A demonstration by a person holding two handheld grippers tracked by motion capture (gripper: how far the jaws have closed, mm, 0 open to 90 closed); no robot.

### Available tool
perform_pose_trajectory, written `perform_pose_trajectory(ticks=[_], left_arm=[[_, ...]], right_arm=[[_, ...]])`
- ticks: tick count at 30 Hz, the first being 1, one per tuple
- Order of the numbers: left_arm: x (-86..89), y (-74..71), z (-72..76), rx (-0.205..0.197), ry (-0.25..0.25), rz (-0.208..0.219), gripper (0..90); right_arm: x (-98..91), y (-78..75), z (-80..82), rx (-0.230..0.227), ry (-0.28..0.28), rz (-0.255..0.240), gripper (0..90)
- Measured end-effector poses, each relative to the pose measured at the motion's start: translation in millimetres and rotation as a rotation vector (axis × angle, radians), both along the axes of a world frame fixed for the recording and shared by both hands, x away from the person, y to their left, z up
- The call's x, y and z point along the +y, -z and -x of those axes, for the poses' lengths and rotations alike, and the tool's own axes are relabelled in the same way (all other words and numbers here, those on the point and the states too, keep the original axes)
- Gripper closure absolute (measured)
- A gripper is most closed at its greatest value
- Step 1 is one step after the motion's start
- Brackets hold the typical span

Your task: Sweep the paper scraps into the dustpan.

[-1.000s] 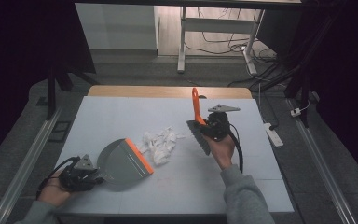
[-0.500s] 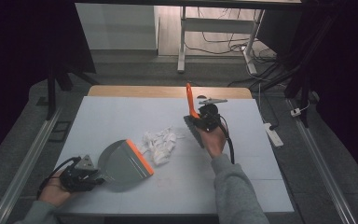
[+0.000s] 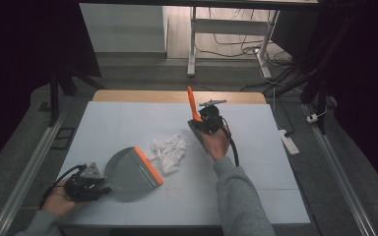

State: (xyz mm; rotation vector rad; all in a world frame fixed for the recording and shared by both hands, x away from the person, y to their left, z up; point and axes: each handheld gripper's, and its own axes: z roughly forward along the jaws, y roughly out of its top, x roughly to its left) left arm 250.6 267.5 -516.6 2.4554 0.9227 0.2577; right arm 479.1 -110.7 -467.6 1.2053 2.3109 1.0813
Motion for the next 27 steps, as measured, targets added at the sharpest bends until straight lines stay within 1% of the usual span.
perform_pose_trajectory(ticks=[3, 7, 11, 15, 18, 20, 26, 27], left_arm=[[-1.0, -0.3, -0.1, 0.001, 0.002, 0.0, 62.1], [-1.1, -0.2, -0.4, 0.003, 0.001, 0.002, 62.1], [-1.4, -0.1, -0.6, 0.003, 0.0, 0.003, 62.1], [-1.8, 0.0, -1.1, 0.004, 0.001, 0.002, 62.1], [-2.5, 0.0, -1.6, 0.004, 0.002, 0.004, 62.1], [-2.9, -0.1, -1.8, 0.005, 0.003, 0.002, 62.1], [-4.1, 0.0, -2.2, 0.002, 0.001, 0.002, 62.1], [-4.4, -0.1, -2.2, 0.002, 0.001, 0.001, 62.1]], right_arm=[[6.0, 1.7, -3.7, -0.003, 0.003, 0.026, 69.9], [15.1, 5.8, -9.3, 0.009, 0.001, 0.058, 70.0], [25.9, 13.0, -12.5, 0.035, -0.015, 0.082, 69.9], [34.3, 16.5, -11.9, 0.036, -0.035, 0.097, 70.0], [42.8, 18.2, -8.2, 0.047, -0.053, 0.094, 70.0], [44.4, 18.5, -7.1, 0.048, -0.06, 0.093, 70.0], [61.3, 20.1, 5.6, 0.05, -0.103, 0.108, 70.0], [65.4, 19.9, 8.8, 0.065, -0.117, 0.093, 70.0]])
